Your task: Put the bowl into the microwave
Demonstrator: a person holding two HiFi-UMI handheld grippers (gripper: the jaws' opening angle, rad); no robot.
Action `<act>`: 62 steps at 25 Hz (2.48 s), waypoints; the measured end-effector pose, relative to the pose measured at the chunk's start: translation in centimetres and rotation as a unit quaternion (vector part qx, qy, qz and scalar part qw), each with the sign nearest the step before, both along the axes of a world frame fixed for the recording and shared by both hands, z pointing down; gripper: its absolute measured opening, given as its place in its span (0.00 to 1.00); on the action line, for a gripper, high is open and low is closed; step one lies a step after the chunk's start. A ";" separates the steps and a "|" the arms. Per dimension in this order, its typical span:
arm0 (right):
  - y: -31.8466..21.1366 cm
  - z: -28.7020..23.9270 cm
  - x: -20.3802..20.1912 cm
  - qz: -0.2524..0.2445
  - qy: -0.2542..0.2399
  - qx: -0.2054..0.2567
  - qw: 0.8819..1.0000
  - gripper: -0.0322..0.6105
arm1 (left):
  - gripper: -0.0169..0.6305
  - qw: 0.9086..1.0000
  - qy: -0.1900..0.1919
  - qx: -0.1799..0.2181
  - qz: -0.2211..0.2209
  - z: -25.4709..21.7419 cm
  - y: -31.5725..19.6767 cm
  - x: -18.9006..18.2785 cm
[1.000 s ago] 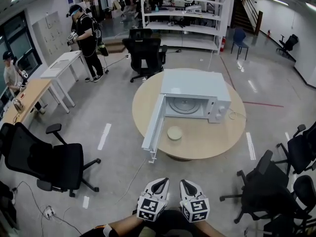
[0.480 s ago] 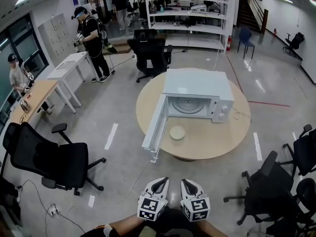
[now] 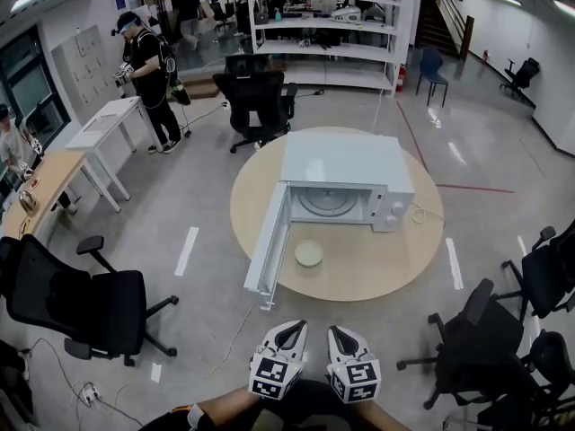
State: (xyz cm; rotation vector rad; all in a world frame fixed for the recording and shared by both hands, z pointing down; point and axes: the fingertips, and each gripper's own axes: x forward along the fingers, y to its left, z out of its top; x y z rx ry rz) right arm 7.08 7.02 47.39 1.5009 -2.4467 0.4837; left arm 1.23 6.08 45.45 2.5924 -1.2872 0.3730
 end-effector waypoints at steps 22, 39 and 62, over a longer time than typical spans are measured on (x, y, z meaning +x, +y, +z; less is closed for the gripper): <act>-5.9 -1.0 -0.7 0.037 0.052 -0.017 0.998 0.07 | 0.10 0.998 0.040 -0.018 0.049 -0.6 -6.6 -0.4; -7.7 0.4 -4.0 0.052 0.089 -0.043 0.994 0.07 | 0.10 0.994 0.076 -0.036 0.064 1.6 -8.9 -3.5; -11.3 -0.1 1.7 -0.054 0.022 -0.015 0.998 0.07 | 0.10 0.998 0.017 -0.011 -0.066 0.4 -9.9 1.0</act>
